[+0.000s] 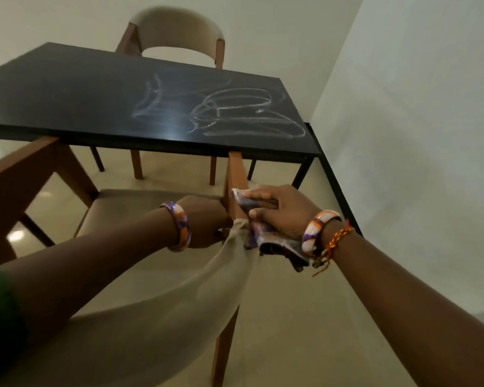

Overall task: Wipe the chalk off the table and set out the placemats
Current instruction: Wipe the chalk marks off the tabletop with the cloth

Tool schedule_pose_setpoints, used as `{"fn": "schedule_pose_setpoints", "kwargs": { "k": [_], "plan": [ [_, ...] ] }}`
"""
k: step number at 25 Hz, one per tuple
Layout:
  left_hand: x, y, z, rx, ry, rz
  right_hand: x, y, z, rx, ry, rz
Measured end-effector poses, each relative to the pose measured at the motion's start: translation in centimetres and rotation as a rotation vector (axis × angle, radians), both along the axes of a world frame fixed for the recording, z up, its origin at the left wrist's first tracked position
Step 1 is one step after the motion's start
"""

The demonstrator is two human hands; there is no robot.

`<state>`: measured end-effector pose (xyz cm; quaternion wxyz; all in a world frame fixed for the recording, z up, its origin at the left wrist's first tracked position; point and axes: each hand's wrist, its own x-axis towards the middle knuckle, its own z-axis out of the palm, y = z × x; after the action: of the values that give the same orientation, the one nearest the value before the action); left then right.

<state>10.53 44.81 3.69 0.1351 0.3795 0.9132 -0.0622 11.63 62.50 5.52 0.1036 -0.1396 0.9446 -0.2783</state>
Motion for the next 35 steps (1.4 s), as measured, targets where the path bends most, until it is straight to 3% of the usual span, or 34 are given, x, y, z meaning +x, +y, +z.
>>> {"fn": "schedule_pose_setpoints", "kwargs": {
  "k": [5, 10, 16, 24, 27, 30, 33, 35],
  "plan": [
    [-6.0, 8.6, -0.5, 0.064, 0.025, 0.075, -5.9, 10.1, -0.8, 0.219, 0.089, 0.021],
    [-11.5, 18.3, -2.0, 0.121, 0.029, 0.114, -11.7, 19.5, -3.0, 0.251, 0.04, 0.068],
    [-18.8, 29.9, -2.9, 0.354, -0.198, 0.434, -20.1, 32.8, -1.7, 0.219, 0.052, 0.19],
    [-27.7, 38.3, -4.2, 0.444, -0.22, 0.698, -32.7, 40.0, -3.2, 0.268, 0.047, 0.361],
    [-31.8, 39.0, -4.3, 0.504, -0.15, 0.773, -38.3, 40.0, -3.9, 0.262, 0.074, 0.439],
    [-36.5, 39.0, -4.9, 0.65, 0.052, 0.89, -44.6, 39.4, -4.2, 0.289, 0.071, 0.571],
    [-40.3, 38.4, -6.1, 0.851, 0.298, 1.309, -50.8, 38.5, -4.0, 0.358, 0.067, 0.724],
    [-41.8, 37.6, -7.3, 0.789, 0.377, 1.642, -54.3, 37.6, -3.6, 0.374, 0.093, 0.786]
  ]
}}
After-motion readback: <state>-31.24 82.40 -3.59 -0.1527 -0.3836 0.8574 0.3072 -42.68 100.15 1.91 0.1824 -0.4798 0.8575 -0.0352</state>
